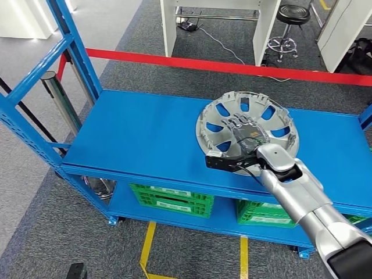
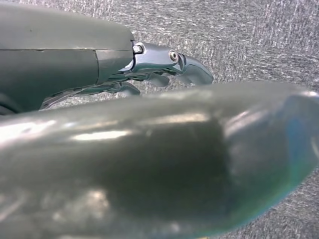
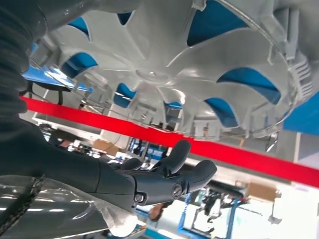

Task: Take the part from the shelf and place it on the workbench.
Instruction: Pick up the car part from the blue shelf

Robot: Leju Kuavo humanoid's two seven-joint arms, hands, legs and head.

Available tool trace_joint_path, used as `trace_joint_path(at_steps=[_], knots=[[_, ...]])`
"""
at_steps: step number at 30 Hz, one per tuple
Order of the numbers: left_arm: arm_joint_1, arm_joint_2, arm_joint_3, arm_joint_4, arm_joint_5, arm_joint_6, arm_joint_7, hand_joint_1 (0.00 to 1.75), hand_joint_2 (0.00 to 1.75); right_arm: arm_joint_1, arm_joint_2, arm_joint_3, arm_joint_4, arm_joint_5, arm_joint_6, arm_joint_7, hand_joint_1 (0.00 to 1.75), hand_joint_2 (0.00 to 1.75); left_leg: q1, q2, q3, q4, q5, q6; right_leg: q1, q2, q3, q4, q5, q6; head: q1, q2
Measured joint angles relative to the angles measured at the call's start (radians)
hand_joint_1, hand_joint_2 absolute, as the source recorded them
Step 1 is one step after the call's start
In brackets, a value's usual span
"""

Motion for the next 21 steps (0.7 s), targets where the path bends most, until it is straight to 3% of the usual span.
trace_joint_path(at_steps=[9,15,21], knots=[[0.000,0.002,0.000,0.000,-0.003,-0.016,0.002,0.00,0.00,-0.061,0.003,0.042,0.050,-0.070,0.054,-0.067,0.00,1.75,0.000,0.000,-0.001,0.001,0.000,0.000,0.000,0.000,0.000,0.000,0.000,0.000,0.000,0.000],[0.000,0.004,0.010,0.000,0.004,-0.017,0.002,0.00,0.00,-0.052,0.017,0.043,0.026,-0.167,-0.002,-0.042,0.00,1.75,0.000,0.000,-0.001,0.001,0.000,0.000,0.000,0.000,-0.001,0.000,0.000,0.000,0.000,0.000],[0.001,0.004,0.028,0.000,0.014,-0.016,0.002,0.00,0.00,-0.020,0.029,0.026,-0.075,-0.316,0.018,-0.033,0.00,1.75,0.000,0.000,-0.001,0.001,0.000,0.000,0.000,0.000,-0.001,0.000,0.000,0.000,0.000,0.000]])
